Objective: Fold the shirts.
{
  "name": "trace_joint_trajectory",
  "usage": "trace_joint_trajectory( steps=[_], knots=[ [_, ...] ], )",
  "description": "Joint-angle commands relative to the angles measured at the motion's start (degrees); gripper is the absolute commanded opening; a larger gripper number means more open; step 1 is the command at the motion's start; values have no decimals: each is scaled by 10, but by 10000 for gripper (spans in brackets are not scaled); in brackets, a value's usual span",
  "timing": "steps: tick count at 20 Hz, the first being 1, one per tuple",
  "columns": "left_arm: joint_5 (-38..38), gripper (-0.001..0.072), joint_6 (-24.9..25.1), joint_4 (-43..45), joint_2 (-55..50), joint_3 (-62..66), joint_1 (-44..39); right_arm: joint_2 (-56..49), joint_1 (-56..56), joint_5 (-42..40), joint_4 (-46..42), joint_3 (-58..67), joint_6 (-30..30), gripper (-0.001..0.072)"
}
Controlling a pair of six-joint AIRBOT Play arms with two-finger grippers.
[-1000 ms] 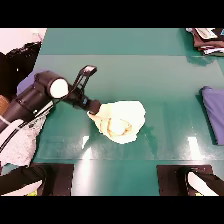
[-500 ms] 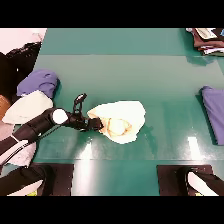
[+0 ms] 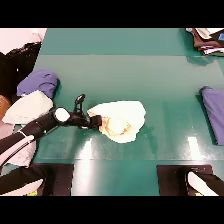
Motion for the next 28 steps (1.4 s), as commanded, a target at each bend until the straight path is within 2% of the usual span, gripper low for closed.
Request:
trace_joint_trajectory(
  steps=[1,4,5,6,7,11,14,15,19,20,21,22,23,25,28],
  knots=[
    [-103,25,28,78,-3,69,65,0,-14,90,-29,-52,15,15],
    [-154,26,28,169,3,150,106,0,-16,116,-44,-195,22,25],
    [-158,25,28,182,4,173,110,0,-9,105,-43,-254,22,209],
    [-158,25,28,192,4,189,110,-6,5,85,-41,-316,22,502],
    [-158,25,28,192,3,201,110,-19,26,68,-39,-372,22,528],
    [-163,25,28,198,3,207,110,-103,136,-28,80,-484,-35,521],
    [-164,26,28,201,3,207,110,-172,200,-73,115,-464,-49,511],
    [-164,26,28,203,3,207,110,-193,214,-80,118,-449,-49,473],
    [-164,26,28,207,3,207,110,-259,244,-91,118,-384,-49,427],
    [-164,26,28,207,3,207,110,-271,248,-95,118,-373,-49,366],
    [-164,26,28,207,3,207,110,-284,248,-95,117,-363,-49,190],
    [-165,26,28,207,3,207,110,-293,248,-95,117,-356,-49,76],
    [-167,25,30,208,3,207,110,-299,247,-95,113,-348,-56,14],
    [-187,24,32,243,5,220,110,-295,232,-81,75,-323,-49,13],
    [-259,25,26,366,22,303,110,-234,174,-40,-19,-253,1,13]
  ],
)
